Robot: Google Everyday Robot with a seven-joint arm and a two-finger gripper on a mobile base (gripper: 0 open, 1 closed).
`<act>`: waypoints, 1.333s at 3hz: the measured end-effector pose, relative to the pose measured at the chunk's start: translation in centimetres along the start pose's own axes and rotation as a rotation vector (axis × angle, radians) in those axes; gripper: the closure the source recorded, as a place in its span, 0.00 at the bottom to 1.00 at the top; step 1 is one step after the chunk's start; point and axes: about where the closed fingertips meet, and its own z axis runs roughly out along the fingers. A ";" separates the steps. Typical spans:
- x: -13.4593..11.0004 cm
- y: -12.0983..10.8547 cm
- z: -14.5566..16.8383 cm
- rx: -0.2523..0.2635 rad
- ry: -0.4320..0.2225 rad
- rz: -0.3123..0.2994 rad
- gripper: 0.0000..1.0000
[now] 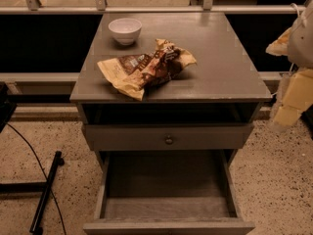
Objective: Place brown chip bag into middle drawer
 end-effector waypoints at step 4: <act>-13.9 -14.9 6.0 0.274 -0.129 -0.341 0.00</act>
Offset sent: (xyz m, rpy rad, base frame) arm 0.1147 0.0669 -0.0119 -0.0070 -0.1877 0.1658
